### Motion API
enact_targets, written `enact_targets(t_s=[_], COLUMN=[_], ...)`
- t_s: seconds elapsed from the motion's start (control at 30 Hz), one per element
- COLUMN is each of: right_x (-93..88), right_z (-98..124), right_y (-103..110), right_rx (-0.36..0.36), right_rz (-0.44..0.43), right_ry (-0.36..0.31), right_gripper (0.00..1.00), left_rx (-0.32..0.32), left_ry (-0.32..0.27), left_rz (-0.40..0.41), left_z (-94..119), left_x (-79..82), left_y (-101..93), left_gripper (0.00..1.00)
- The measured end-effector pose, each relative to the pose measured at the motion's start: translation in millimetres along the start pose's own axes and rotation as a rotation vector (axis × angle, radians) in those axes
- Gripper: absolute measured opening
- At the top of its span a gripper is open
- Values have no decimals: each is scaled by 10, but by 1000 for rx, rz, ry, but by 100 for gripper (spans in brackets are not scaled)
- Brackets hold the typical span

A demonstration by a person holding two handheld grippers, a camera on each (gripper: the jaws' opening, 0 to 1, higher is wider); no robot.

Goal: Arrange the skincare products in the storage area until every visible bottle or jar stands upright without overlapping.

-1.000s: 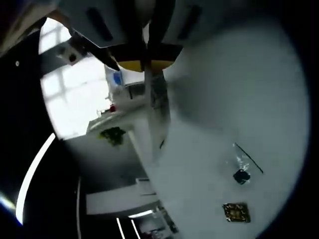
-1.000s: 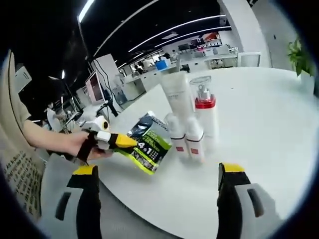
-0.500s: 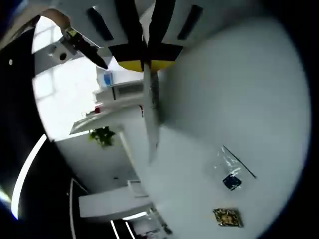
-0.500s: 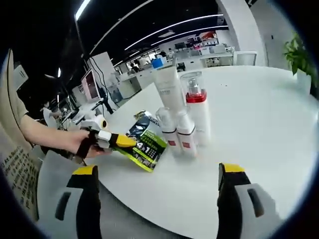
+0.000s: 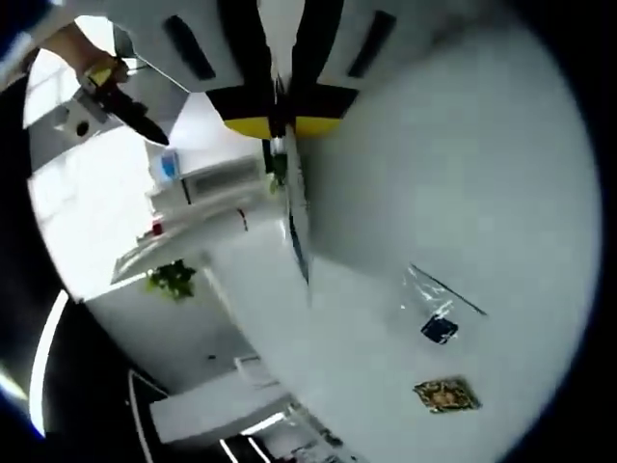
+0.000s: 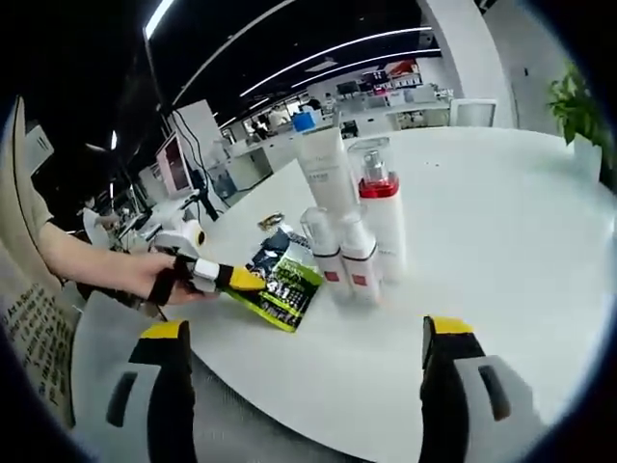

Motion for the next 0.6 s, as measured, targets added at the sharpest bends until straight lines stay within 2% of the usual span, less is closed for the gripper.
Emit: enact_targets(t_s=[0.1,0.6], right_x=[-3,-16], right_z=[2,2], right_y=[0,0], right_rx=[0,-1], right_rz=[0,-2], right_ry=[3,9], right_gripper=[99,99], left_rx=[39,115], left_ry=[16,69], left_rz=[-76,-249], left_z=[5,20], left_x=[5,6], left_y=[26,85], left_gripper=[6,15])
Point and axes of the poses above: the point that each gripper's makers call its tool centre point, and the gripper's own axes: z roughly backward along the fingers, y roughly to its left, x roughly out of its top, the point moved 5 cm from there along z, roughly backward along the fingers, and after that the axes turned 13 degrees about -z, right-handed, at the moved point
